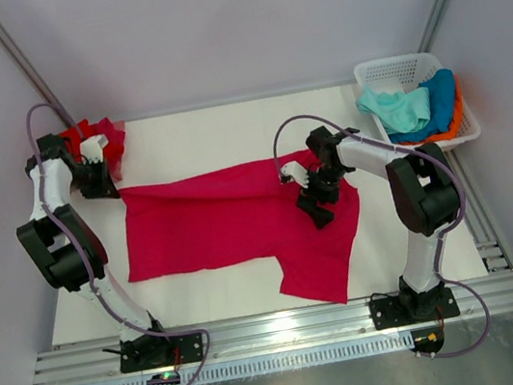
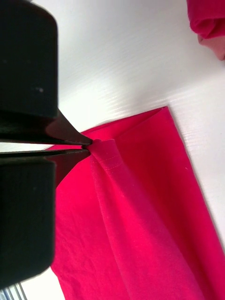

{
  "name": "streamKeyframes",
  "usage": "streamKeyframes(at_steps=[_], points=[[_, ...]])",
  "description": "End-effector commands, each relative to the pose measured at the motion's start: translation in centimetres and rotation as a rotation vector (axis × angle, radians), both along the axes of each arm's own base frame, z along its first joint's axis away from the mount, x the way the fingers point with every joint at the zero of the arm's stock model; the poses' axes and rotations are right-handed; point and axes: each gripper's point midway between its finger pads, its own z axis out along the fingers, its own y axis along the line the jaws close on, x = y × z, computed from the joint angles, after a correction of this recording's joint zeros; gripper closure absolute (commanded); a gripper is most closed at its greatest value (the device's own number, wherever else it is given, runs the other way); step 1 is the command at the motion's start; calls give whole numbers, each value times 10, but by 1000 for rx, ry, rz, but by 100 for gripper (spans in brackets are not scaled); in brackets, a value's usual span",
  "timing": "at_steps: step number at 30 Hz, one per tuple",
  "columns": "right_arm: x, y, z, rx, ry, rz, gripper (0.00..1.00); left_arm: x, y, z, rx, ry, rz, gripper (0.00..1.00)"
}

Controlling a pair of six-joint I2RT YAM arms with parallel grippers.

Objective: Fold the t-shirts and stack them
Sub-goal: Fold the tshirt

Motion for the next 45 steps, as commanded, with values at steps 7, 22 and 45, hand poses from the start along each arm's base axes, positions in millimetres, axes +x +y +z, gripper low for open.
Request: streamKeyframes(at_steps=[7, 22, 45], points=[[7, -13, -16, -76, -1, -25, 1, 16, 33, 20, 141, -81, 31, 100], [40, 1, 18, -1, -152, -121, 1, 10, 14, 16, -16, -79, 24, 100], [88, 109, 54, -28, -439, -53, 1, 1, -6, 1, -115, -22, 1, 100]])
